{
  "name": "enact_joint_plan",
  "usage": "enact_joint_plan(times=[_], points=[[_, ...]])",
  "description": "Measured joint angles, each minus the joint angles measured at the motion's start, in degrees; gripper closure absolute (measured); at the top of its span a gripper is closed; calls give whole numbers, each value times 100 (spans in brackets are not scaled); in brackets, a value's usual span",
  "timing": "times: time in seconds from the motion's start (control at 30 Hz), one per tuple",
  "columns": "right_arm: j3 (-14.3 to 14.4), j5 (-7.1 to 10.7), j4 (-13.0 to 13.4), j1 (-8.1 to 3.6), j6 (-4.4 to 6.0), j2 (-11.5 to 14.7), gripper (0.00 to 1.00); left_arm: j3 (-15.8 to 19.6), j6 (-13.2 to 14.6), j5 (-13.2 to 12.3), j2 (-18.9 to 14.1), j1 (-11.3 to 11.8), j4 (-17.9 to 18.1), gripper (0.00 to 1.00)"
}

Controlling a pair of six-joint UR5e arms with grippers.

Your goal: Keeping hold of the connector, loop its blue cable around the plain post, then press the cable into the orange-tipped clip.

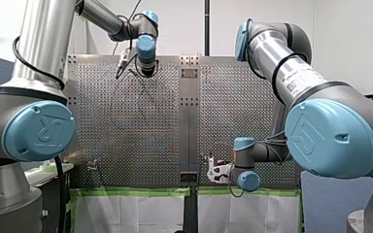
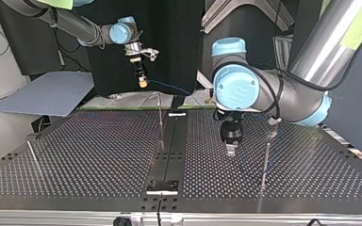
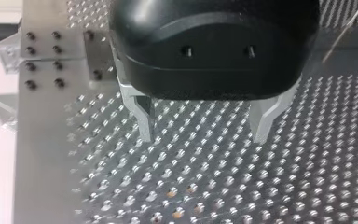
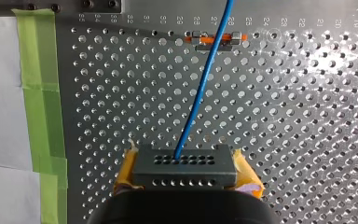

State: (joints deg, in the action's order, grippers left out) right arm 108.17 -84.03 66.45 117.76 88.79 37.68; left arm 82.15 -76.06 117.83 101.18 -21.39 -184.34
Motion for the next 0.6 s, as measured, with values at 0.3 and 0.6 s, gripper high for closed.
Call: enact_joint_plan(times=[0.3, 0.6], points=[[0, 0, -15, 0, 0, 0, 100, -318, 17, 139, 428, -32, 476, 1], [0, 0, -13, -2, 0, 0, 100, -330, 58, 318, 587, 8, 497, 1]])
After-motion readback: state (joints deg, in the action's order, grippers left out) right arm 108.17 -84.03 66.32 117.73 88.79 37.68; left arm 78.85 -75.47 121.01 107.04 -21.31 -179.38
